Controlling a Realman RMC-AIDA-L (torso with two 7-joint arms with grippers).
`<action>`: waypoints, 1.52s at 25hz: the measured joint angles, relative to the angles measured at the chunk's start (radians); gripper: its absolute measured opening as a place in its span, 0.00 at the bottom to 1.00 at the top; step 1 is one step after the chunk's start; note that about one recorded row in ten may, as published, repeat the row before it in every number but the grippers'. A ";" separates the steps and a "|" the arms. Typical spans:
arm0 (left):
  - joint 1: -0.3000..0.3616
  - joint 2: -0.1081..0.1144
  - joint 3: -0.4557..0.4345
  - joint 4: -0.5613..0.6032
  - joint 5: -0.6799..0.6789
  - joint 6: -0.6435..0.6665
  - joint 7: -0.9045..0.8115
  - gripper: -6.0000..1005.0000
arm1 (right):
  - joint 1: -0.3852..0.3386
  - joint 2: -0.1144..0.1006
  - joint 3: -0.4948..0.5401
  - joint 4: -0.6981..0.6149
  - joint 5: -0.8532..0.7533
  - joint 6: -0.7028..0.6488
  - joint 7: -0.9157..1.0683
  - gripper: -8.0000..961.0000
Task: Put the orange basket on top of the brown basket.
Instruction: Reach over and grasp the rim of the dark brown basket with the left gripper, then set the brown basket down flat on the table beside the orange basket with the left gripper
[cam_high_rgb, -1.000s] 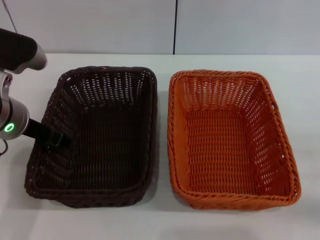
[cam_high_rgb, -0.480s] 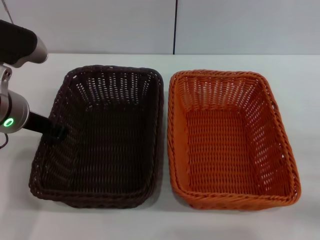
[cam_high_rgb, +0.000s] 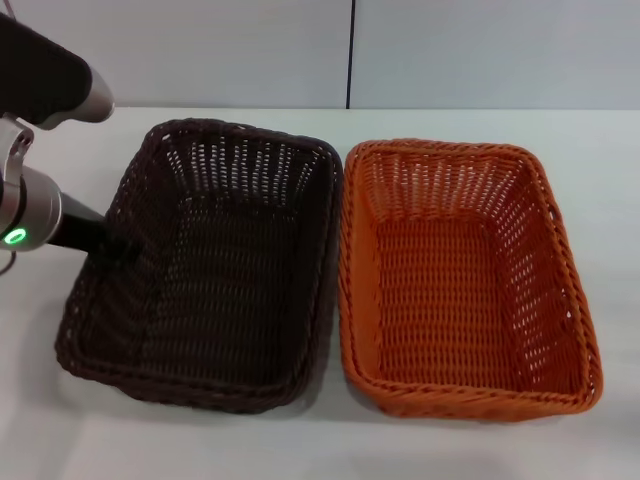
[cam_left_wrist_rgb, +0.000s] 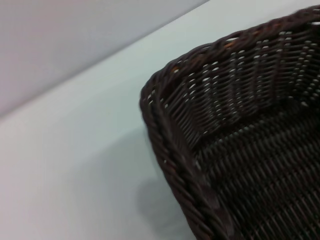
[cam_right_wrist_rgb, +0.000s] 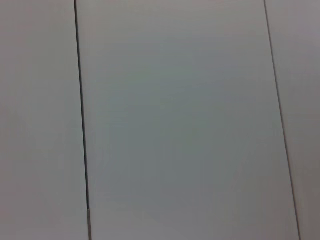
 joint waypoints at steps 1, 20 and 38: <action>0.000 0.000 0.000 0.000 0.000 0.000 0.000 0.33 | 0.000 0.000 0.001 0.000 0.000 0.001 0.000 0.68; -0.201 0.008 -0.343 -0.165 -0.112 -0.280 0.696 0.23 | -0.019 0.004 0.004 -0.042 0.001 0.012 0.000 0.68; -0.245 0.014 -0.443 -0.270 -0.111 -0.402 0.942 0.19 | -0.005 0.001 0.001 -0.064 0.001 0.011 0.000 0.68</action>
